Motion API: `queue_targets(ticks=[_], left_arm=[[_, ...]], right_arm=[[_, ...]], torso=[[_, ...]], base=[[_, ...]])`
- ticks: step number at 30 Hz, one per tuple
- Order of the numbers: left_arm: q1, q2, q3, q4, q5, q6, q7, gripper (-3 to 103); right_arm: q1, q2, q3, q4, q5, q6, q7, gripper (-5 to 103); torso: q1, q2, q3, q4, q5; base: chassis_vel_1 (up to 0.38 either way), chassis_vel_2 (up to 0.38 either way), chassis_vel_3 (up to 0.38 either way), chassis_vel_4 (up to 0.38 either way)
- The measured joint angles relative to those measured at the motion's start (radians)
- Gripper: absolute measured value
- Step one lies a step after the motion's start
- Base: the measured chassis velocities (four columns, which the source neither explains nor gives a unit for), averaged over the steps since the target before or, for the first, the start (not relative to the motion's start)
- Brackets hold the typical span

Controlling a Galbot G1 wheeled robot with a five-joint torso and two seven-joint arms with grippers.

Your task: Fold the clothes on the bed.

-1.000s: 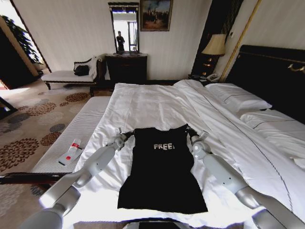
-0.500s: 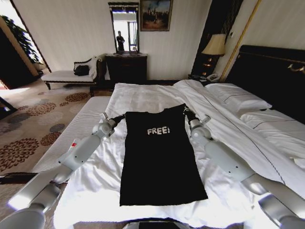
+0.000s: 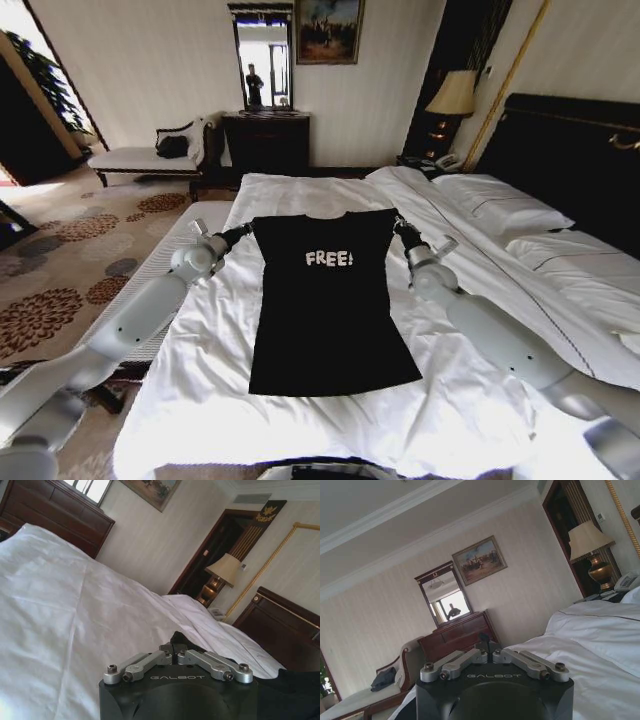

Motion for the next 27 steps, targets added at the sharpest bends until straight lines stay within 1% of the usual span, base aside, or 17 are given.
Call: queue_targets(ticks=[1, 2, 3, 6, 7, 10, 11, 12, 16, 17, 18, 20, 21, 23, 25, 26, 27], left_arm=[[0.071, 0.011, -0.04, -0.058, -0.002, 0.0, -0.005, 0], [0.071, 0.011, -0.04, -0.058, -0.002, 0.0, -0.005, 0], [0.156, 0.017, -0.089, -0.127, -0.003, 0.003, -0.012, 0], [0.377, 0.019, -0.215, -0.284, 0.018, 0.019, -0.048, 0], [0.377, 0.019, -0.215, -0.284, 0.018, 0.019, -0.048, 0], [0.568, 0.001, -0.335, -0.398, 0.045, 0.033, -0.071, 0], [0.613, -0.006, -0.367, -0.424, 0.047, 0.036, -0.073, 0], [0.613, -0.006, -0.367, -0.424, 0.047, 0.036, -0.073, 0], [0.801, -0.042, -0.483, -0.526, 0.033, 0.043, -0.085, 0], [0.801, -0.042, -0.483, -0.526, 0.033, 0.043, -0.085, 0], [0.85, -0.054, -0.507, -0.549, 0.034, 0.046, -0.092, 0], [0.914, -0.075, -0.54, -0.58, 0.048, 0.055, -0.107, 0], [0.914, -0.075, -0.54, -0.58, 0.048, 0.055, -0.107, 0], [0.97, -0.1, -0.56, -0.6, 0.083, 0.063, -0.119, 0], [1.002, -0.12, -0.563, -0.607, 0.116, 0.065, -0.126, 0], [1.002, -0.12, -0.563, -0.607, 0.116, 0.065, -0.126, 0], [1.013, -0.128, -0.562, -0.609, 0.131, 0.068, -0.13, 0]], right_arm=[[-0.034, -0.019, 0.016, 0.032, -0.005, -0.001, 0.006, 0], [-0.034, -0.019, 0.016, 0.032, -0.005, -0.001, 0.006, 0], [-0.083, -0.035, 0.04, 0.066, -0.012, -0.002, 0.015, 0], [-0.242, -0.055, 0.11, 0.121, -0.043, -0.015, 0.037, 0], [-0.242, -0.055, 0.11, 0.121, -0.043, -0.015, 0.037, 0], [-0.39, -0.056, 0.175, 0.135, -0.082, -0.027, 0.063, 0], [-0.426, -0.054, 0.195, 0.136, -0.098, -0.028, 0.065, 0], [-0.426, -0.054, 0.195, 0.136, -0.098, -0.028, 0.065, 0], [-0.579, -0.017, 0.29, 0.145, -0.155, -0.028, 0.062, 0], [-0.579, -0.017, 0.29, 0.145, -0.155, -0.028, 0.062, 0], [-0.621, -0.005, 0.312, 0.147, -0.172, -0.027, 0.062, 0], [-0.693, 0.015, 0.346, 0.154, -0.197, -0.026, 0.062, 0], [-0.693, 0.015, 0.346, 0.154, -0.197, -0.026, 0.062, 0], [-0.754, 0.036, 0.371, 0.158, -0.217, -0.027, 0.064, 0], [-0.79, 0.061, 0.38, 0.158, -0.244, -0.027, 0.068, 0], [-0.79, 0.061, 0.38, 0.158, -0.244, -0.027, 0.068, 0], [-0.809, 0.078, 0.384, 0.158, -0.263, -0.027, 0.072, 0]], torso=[[0.0, 0.0, 0.0, 0.0, 0.0003], [0.0, 0.0, 0.0, 0.0, 0.0003], [0.0, 0.0, 0.0, 0.0011, 0.0004], [0.0, 0.0, 0.0, 0.0008, 0.0003], [0.0, 0.0, 0.0, 0.0008, 0.0003], [0.0, 0.0, 0.0, 0.0003, 0.0007], [0.0, 0.0, 0.0, 0.0001, 0.0008], [0.0, 0.0, 0.0, 0.0001, 0.0008], [0.0, 0.0, 0.0, 0.0002, 0.0007], [0.0, 0.0, 0.0, 0.0002, 0.0007], [0.0, 0.0, 0.0, 0.0009, 0.0005], [0.0, 0.0, 0.0, 0.0007, 0.0006], [0.0, 0.0, 0.0, 0.0007, 0.0006], [0.0, 0.0, 0.0, 0.0, 0.0005], [0.0, 0.0, 0.0, 0.0002, 0.0006], [0.0, 0.0, 0.0, 0.0002, 0.0006], [0.0, 0.0, 0.0, 0.0005, 0.0006]], base=[[0.0, 0.0, 0.0, 0.0], [0.0, 0.0, 0.0, 0.0], [0.0, 0.0, 0.0, 0.0], [0.0, 0.0, 0.0, 0.0], [0.0, 0.0, 0.0, 0.0], [0.0, 0.0, 0.0, 0.0], [0.0, 0.0, 0.0, 0.0], [0.0, 0.0, 0.0, 0.0], [0.0, 0.0, 0.0, 0.0], [0.0, 0.0, 0.0, 0.0], [0.0, 0.0, 0.0, 0.0], [0.0, 0.0, 0.0, 0.0], [0.0, 0.0, 0.0, 0.0], [0.0, 0.0, 0.0, 0.0], [0.0, 0.0, 0.0, 0.0], [0.0, 0.0, 0.0, 0.0], [0.0, 0.0, 0.0, 0.0]])
